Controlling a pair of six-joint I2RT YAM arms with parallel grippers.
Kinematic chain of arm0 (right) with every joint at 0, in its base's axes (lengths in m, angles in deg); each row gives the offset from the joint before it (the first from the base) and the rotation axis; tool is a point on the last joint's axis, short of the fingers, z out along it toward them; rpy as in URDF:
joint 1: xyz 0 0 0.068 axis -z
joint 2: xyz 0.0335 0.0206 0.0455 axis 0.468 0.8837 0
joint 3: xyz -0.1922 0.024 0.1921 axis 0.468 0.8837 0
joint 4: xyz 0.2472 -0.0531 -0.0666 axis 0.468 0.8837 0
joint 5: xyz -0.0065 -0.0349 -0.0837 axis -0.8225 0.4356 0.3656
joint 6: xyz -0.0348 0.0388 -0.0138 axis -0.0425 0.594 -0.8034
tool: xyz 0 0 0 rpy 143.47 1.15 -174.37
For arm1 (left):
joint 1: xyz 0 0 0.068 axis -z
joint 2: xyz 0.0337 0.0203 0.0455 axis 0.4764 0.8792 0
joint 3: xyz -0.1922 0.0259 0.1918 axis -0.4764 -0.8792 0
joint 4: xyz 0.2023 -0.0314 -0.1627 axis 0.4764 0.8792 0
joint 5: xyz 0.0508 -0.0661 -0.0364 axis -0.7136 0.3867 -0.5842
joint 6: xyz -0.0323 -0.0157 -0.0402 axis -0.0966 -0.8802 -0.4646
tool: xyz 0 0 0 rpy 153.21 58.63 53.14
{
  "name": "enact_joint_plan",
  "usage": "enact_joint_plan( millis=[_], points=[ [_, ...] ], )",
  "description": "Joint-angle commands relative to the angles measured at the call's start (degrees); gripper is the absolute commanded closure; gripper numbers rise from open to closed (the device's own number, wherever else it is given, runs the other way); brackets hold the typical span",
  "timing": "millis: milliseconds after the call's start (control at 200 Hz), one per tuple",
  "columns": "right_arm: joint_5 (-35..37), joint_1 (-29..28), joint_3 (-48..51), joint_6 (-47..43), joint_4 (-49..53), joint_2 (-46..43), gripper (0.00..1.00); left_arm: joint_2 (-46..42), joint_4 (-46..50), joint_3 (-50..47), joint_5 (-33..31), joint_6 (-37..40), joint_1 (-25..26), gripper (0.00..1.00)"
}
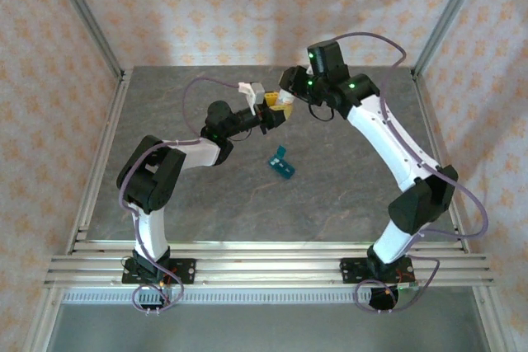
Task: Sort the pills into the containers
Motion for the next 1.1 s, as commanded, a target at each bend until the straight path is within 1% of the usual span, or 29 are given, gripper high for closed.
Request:
enact_joint_plan(
  millis=[0,75,175,320,420,611,726,886,1026,1096],
  points=[
    [-2.6,1.4,-5.5,-2.9,5.4,0.9,0.41,-2.3,-4.6,1.4,-0.9,1.2,0.4,1.00],
    [-5.0,3.2,-6.9,-6.0,5.6,0.4,0.31,-2.2,-4.6,1.3,-0.9,1.1,0.3,1.00],
    [-11.2,5.8,-7.3,-11.4,4.6,-0.2,0.25,-2.2,-4.6,1.3,-0.5,1.2,0.4,1.00],
    [-19.5,7.3,-9.3,-25.4,8.6,1.8,0.24,-2.3,-4.5,1.5,0.2,0.9,0.4,1.00],
    [-21.8,7.5,-11.0,-31.0,12.6,4.0,0.24,-2.4,-4.6,1.5,0.5,0.7,0.3,1.00],
    [-24.0,7.5,-10.6,-31.0,11.8,5.4,0.28,-2.6,-4.6,1.3,0.8,0.5,0.4,1.00],
    [-23.7,7.5,-10.0,-30.8,11.5,5.8,0.31,-2.7,-4.6,1.2,0.9,0.5,0.3,1.00],
    [-23.1,7.5,-9.4,-30.4,11.4,6.1,0.37,-2.7,-4.5,1.3,0.8,0.4,0.4,1.00],
    [-23.3,7.5,-9.3,-30.5,12.0,6.7,0.38,-2.7,-4.6,1.1,0.8,0.4,0.3,1.00],
    [-23.4,7.5,-9.3,-30.5,12.3,6.8,0.42,-2.8,-4.6,1.1,0.8,0.4,0.4,1.00]
  ],
)
